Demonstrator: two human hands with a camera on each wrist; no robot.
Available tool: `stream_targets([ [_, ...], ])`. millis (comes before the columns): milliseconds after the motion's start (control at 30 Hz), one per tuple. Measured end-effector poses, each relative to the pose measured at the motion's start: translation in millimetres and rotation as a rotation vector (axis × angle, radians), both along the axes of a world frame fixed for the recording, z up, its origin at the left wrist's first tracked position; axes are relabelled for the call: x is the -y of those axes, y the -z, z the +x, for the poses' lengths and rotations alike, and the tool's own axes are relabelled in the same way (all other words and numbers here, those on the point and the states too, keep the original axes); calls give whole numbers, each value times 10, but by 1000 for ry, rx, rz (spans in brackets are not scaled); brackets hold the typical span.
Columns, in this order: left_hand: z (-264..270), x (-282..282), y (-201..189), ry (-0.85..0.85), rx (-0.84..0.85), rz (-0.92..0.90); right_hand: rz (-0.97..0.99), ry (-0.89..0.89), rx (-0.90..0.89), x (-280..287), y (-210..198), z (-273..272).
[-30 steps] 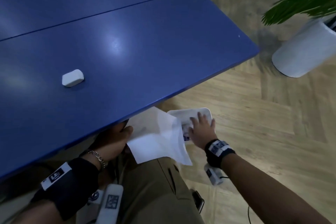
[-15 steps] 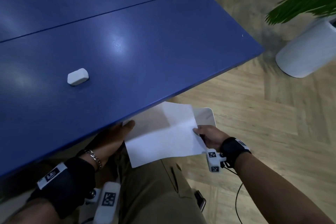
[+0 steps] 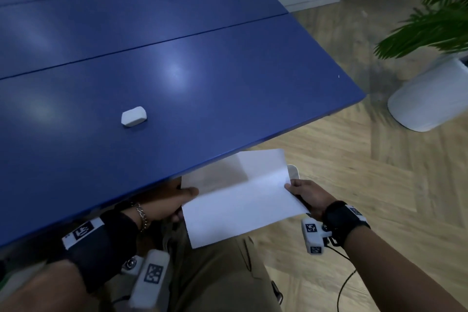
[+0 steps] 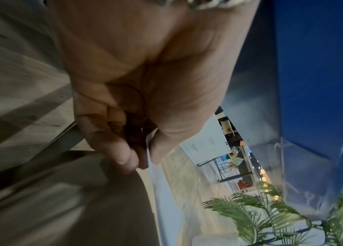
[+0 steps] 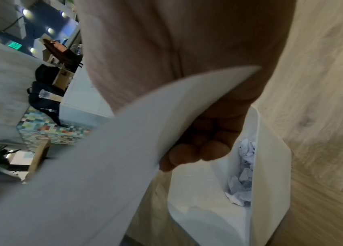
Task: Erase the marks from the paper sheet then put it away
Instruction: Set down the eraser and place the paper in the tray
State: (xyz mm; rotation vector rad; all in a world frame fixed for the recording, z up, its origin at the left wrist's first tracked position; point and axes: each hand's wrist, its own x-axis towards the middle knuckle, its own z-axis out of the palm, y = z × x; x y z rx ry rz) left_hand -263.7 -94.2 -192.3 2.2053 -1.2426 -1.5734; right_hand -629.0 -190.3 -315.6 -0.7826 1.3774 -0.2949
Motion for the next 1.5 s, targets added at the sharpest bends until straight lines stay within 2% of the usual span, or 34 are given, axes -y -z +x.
stream_targets([
  [100, 104, -110, -127, -6, -136, -13, 13, 5, 79, -86, -408, -23],
  [200, 207, -287, -311, 17, -229, 49, 1, -83, 139, -236, -924, 9],
  [433, 551, -782, -833, 298, -254, 11, -106, -258, 134, -609, -1889, 112],
  [567, 783, -1157, -1106, 296, -294, -50, -196, -344, 111, -817, -2393, 168],
  [733, 1135, -1624, -1603, 335, -380, -146, -237, -564, 149, -1066, -2948, 392],
  [867, 1503, -1895, -1918, 187, -395, -293, -175, -606, 274, -1171, -3322, 811],
  [933, 1652, -2011, -2115, 2, -388, -404, -162, -637, 306, -1171, -3375, 1103],
  [1033, 1908, -2130, -2213, -340, -319, -639, -317, -634, 222, -1093, -3377, 1609],
  [1133, 2165, -2232, -2160, -634, -231, -834, -429, -445, 308, -1047, -3366, 2181],
  [1233, 2166, -2219, -2103, -876, -327, -927, -481, -281, 417, -1029, -3328, 2684],
  [1367, 1901, -1926, -2014, -877, -433, -919, -525, -132, 467, -1193, -3237, 3175],
  [1500, 1747, -1553, -1929, -834, -311, -996, -504, -72, 457, -1416, -3082, 3480],
])
